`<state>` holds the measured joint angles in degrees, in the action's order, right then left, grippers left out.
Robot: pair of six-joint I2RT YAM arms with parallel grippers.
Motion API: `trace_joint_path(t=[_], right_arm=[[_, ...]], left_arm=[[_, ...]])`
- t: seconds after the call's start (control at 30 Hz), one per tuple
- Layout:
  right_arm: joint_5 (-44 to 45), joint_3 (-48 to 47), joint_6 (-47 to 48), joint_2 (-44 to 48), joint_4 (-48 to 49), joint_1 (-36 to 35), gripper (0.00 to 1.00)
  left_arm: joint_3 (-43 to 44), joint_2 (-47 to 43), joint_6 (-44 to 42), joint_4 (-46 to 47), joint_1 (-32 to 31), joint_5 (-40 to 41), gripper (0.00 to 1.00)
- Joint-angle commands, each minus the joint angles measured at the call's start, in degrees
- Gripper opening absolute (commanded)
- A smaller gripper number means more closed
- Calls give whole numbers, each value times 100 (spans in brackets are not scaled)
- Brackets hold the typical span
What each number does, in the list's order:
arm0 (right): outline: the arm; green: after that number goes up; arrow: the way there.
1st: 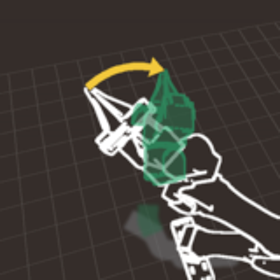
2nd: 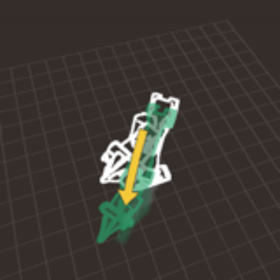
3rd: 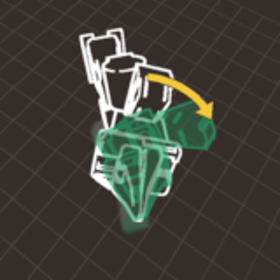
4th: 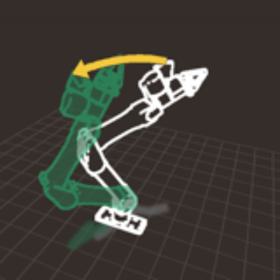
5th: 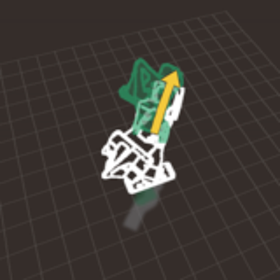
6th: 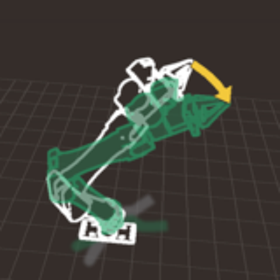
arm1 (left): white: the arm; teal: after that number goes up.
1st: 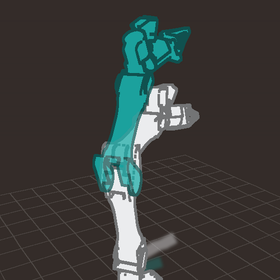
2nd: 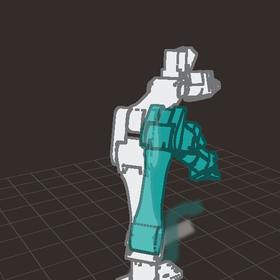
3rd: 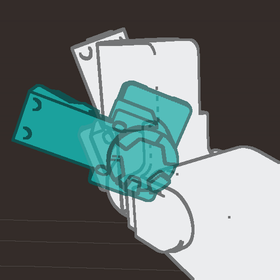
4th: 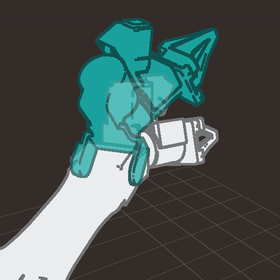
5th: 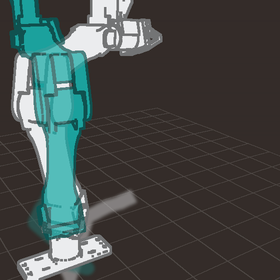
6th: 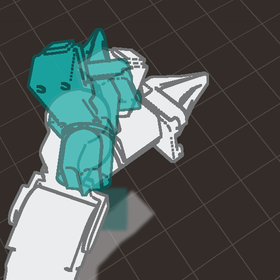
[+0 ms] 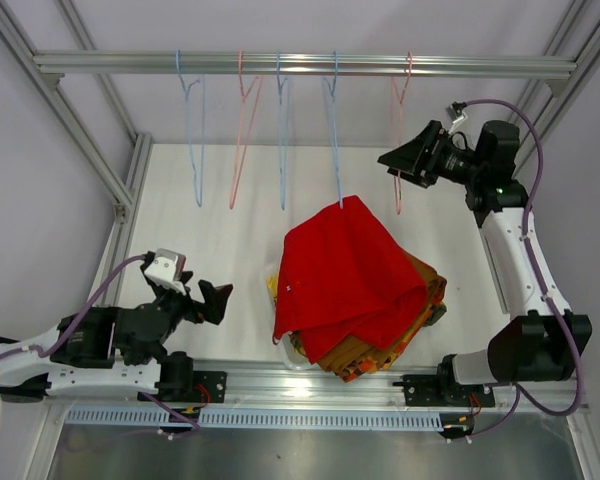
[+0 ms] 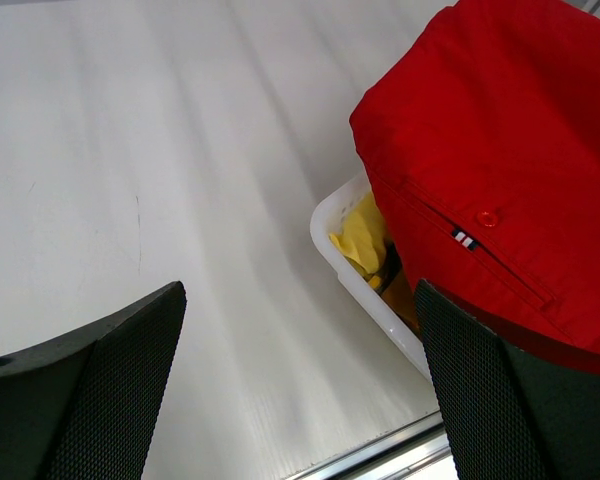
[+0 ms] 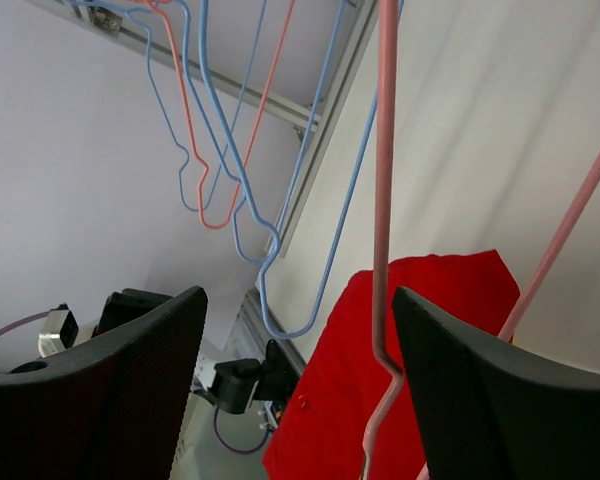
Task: Remove the trousers from the hanger
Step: Place the hanger at the clothesline, then reset both arms
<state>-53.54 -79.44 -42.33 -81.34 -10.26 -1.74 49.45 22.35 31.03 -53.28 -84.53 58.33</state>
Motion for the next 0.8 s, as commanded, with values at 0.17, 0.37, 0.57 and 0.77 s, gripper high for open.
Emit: trace_joint_path(t=[0.17, 0.37, 0.57, 0.77], right_arm=[[537, 86, 901, 1031, -1416, 472, 100], [1388, 253, 1253, 1532, -2093, 473, 99], [2178, 552, 1630, 2332, -2357, 464, 99], [3295, 903, 2096, 3009, -2745, -54, 99]], left_arm=[[65, -90, 264, -69, -11, 241, 100], [91, -152, 369, -183, -11, 328, 99], [91, -196, 431, -227, -11, 373, 99], [126, -222, 536, -323, -11, 408, 99]])
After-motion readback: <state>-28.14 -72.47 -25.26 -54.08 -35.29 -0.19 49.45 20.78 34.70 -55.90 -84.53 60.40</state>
